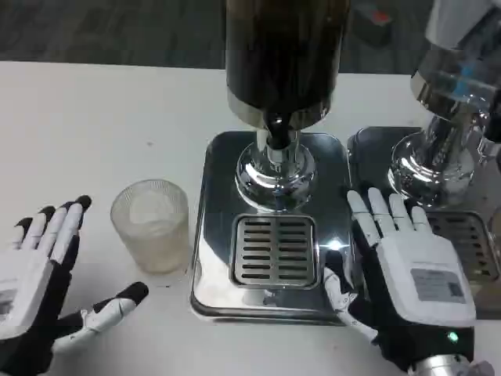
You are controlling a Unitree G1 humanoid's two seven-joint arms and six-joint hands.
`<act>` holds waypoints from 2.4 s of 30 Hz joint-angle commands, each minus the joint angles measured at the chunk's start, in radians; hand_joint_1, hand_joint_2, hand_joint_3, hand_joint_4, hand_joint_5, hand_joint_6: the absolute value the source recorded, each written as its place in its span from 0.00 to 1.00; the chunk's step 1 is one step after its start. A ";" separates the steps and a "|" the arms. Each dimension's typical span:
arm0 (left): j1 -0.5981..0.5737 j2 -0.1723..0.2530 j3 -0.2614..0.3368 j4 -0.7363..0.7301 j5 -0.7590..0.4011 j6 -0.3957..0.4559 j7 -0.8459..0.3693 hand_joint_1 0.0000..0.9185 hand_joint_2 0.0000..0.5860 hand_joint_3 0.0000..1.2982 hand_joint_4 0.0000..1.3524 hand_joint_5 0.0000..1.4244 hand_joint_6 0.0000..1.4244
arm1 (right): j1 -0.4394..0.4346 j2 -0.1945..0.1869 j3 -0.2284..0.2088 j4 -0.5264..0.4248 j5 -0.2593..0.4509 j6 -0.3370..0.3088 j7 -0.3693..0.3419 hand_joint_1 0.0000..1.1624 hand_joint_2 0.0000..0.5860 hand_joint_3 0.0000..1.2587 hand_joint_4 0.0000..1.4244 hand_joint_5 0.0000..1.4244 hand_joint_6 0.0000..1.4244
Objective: Grasp the cup under the faucet to collect the drink, then remove the cup.
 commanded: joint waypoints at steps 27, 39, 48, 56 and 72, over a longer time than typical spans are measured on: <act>-0.081 -0.046 0.030 0.126 -0.210 -0.125 -0.019 0.00 0.03 0.00 0.00 0.00 0.00 | 0.012 0.017 0.016 -0.020 -0.012 0.026 0.009 0.29 0.92 0.07 0.00 0.00 0.00; -0.255 -0.090 0.009 0.389 -0.351 -0.242 -0.101 0.01 0.00 0.00 0.00 0.00 0.00 | 0.008 0.029 0.020 -0.013 -0.012 0.035 0.005 0.29 0.92 0.09 0.00 0.00 0.00; -0.371 -0.099 -0.044 0.605 -0.334 -0.392 -0.095 0.13 0.00 0.00 0.00 0.00 0.00 | 0.010 0.040 0.023 -0.009 -0.015 0.043 0.000 0.29 0.93 0.09 0.00 0.00 0.00; -0.418 -0.113 -0.074 0.667 -0.279 -0.346 -0.039 0.17 0.00 0.00 0.00 0.02 0.00 | 0.011 0.050 0.031 -0.011 -0.023 0.058 0.001 0.29 0.94 0.10 0.00 0.00 0.00; -0.518 -0.163 -0.093 0.827 -0.317 -0.447 -0.043 0.23 0.01 0.00 0.00 0.11 0.09 | 0.021 0.076 0.047 -0.014 -0.030 0.093 -0.011 0.34 0.95 0.10 0.00 0.00 0.00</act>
